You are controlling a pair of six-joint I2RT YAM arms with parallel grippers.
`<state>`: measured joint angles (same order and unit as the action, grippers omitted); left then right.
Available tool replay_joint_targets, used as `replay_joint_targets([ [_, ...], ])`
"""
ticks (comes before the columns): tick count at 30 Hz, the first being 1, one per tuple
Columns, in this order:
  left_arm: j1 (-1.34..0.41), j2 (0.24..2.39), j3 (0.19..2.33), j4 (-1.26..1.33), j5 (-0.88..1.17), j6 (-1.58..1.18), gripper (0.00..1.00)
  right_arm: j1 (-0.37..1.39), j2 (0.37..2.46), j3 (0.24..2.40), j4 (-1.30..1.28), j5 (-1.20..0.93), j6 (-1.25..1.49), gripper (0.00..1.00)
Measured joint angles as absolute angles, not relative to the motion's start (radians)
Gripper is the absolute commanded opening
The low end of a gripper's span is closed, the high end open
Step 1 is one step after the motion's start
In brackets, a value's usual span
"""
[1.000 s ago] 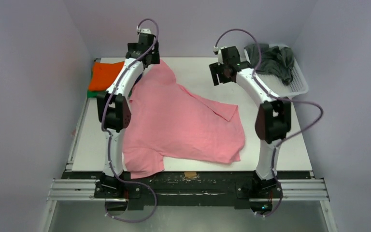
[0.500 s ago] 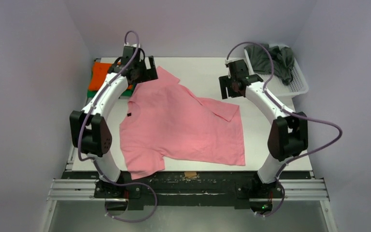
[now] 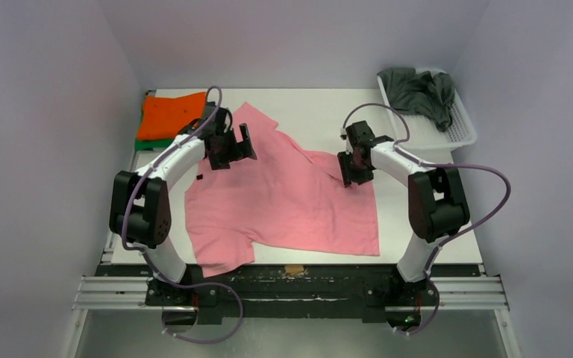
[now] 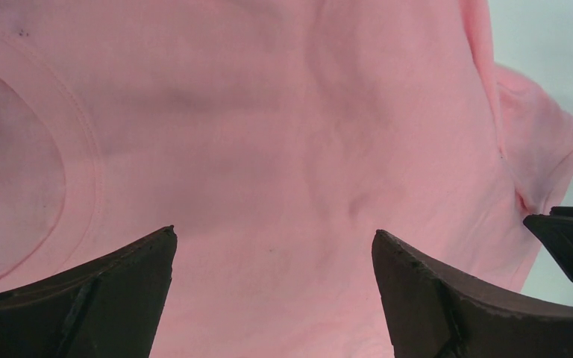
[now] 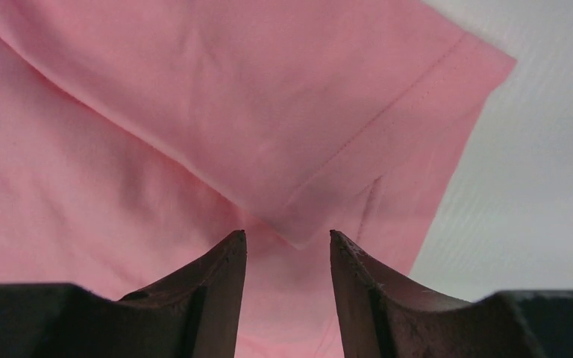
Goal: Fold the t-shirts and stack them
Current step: Flatten out the tshirt
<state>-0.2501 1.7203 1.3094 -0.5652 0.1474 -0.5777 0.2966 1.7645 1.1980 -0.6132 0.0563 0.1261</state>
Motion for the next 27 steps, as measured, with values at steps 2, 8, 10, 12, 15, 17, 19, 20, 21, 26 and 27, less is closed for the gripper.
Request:
replay_joint_targets([
  [2, -0.25, 1.723, 1.288, -0.554, 0.15, -0.591, 1.0, 0.299, 1.786, 1.198, -0.609, 0.059, 0.123, 0.42],
  [8, -0.25, 1.73, 1.225, -0.528, 0.15, -0.618, 1.0, 0.299, 1.813, 1.201, -0.581, 0.092, 0.12, 0.36],
  [10, -0.25, 1.734, 1.212, -0.524, 0.148, -0.622, 1.0, 0.299, 1.831, 1.203, -0.568, 0.106, 0.12, 0.34],
  [12, -0.25, 1.739, 1.202, -0.52, 0.145, -0.629, 1.0, 0.299, 1.845, 1.206, -0.562, 0.11, 0.122, 0.34],
  [15, -0.25, 1.743, 1.194, -0.518, 0.141, -0.636, 1.0, 0.299, 1.846, 1.207, -0.556, 0.113, 0.122, 0.24],
  [17, -0.25, 1.746, 1.192, -0.516, 0.136, -0.64, 1.0, 0.299, 1.846, 1.207, -0.555, 0.114, 0.119, 0.11],
  [19, -0.25, 1.751, 1.191, -0.516, 0.131, -0.645, 1.0, 0.299, 1.846, 1.207, -0.552, 0.114, 0.122, 0.08],
  [20, -0.25, 1.753, 1.191, -0.516, 0.128, -0.645, 1.0, 0.299, 1.846, 1.207, -0.551, 0.115, 0.121, 0.04],
  [21, -0.25, 1.758, 1.191, -0.517, 0.125, -0.646, 1.0, 0.299, 1.846, 1.207, -0.55, 0.115, 0.122, 0.0],
  [26, -0.25, 1.775, 1.188, -0.516, 0.116, -0.655, 1.0, 0.299, 1.832, 1.208, -0.553, 0.137, 0.131, 0.0],
  [27, -0.25, 1.776, 1.185, -0.516, 0.115, -0.657, 1.0, 0.299, 1.824, 1.208, -0.553, 0.142, 0.134, 0.0],
])
